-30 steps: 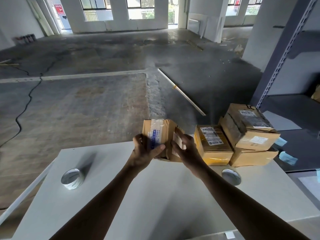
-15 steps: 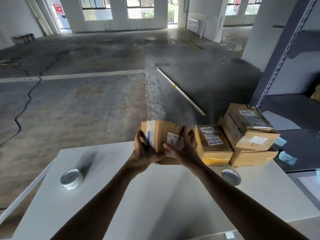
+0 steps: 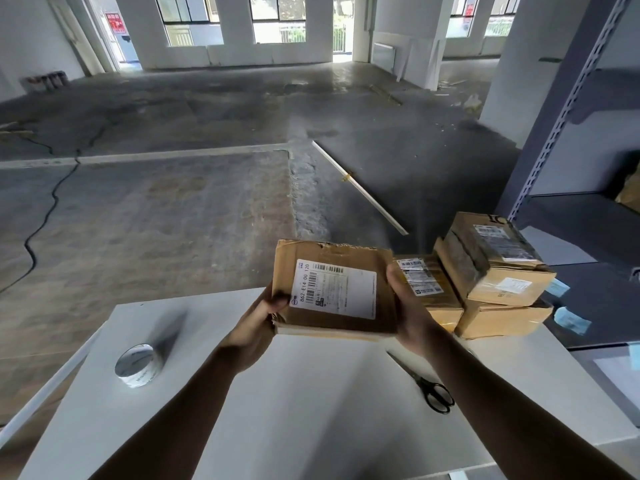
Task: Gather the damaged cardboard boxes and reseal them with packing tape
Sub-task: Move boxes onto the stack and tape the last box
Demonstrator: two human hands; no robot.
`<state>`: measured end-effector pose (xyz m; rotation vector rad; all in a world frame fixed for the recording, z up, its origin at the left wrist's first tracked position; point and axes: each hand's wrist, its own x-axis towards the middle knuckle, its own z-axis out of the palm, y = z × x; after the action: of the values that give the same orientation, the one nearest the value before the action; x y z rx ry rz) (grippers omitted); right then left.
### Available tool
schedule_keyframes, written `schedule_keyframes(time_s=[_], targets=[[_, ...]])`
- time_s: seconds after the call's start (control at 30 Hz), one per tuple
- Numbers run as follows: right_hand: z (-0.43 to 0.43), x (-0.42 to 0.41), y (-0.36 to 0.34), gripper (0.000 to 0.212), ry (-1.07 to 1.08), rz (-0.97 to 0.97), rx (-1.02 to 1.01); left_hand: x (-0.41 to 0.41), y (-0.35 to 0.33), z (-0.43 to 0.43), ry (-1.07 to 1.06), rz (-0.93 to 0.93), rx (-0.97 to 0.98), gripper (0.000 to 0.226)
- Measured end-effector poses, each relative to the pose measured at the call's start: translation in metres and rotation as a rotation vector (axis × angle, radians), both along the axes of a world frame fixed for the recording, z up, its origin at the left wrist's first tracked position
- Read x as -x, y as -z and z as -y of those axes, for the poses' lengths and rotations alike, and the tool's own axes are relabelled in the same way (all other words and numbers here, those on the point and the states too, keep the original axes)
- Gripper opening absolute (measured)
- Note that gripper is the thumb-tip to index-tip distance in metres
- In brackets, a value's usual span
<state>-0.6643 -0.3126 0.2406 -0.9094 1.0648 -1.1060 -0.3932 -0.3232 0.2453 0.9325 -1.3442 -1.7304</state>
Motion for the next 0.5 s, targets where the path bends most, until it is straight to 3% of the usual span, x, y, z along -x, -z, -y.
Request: schedule_keyframes(time_s=[0.07, 0.17, 0.3, 0.43, 0.5], targets=[[0.001, -0.003, 0.002, 0.055, 0.012, 0.016, -0.029, 0.001, 0.002, 0.0, -0.008, -0.018, -0.031, 0.066], [0.002, -0.006, 0.01, 0.069, 0.082, 0.002, -0.055, 0.003, 0.005, 0.0, -0.076, 0.003, -0.062, 0.064], [0.003, -0.012, 0.016, 0.059, 0.134, 0.026, -0.051, 0.014, 0.01, -0.003, -0.147, -0.013, -0.23, 0.118], [0.002, -0.024, 0.018, 0.057, 0.105, 0.127, -0.076, 0.035, 0.016, -0.011, -0.183, -0.04, -0.309, 0.131], [0.001, -0.032, 0.016, 0.078, 0.102, 0.145, -0.098, 0.042, 0.015, -0.011, -0.158, -0.068, -0.264, 0.131]])
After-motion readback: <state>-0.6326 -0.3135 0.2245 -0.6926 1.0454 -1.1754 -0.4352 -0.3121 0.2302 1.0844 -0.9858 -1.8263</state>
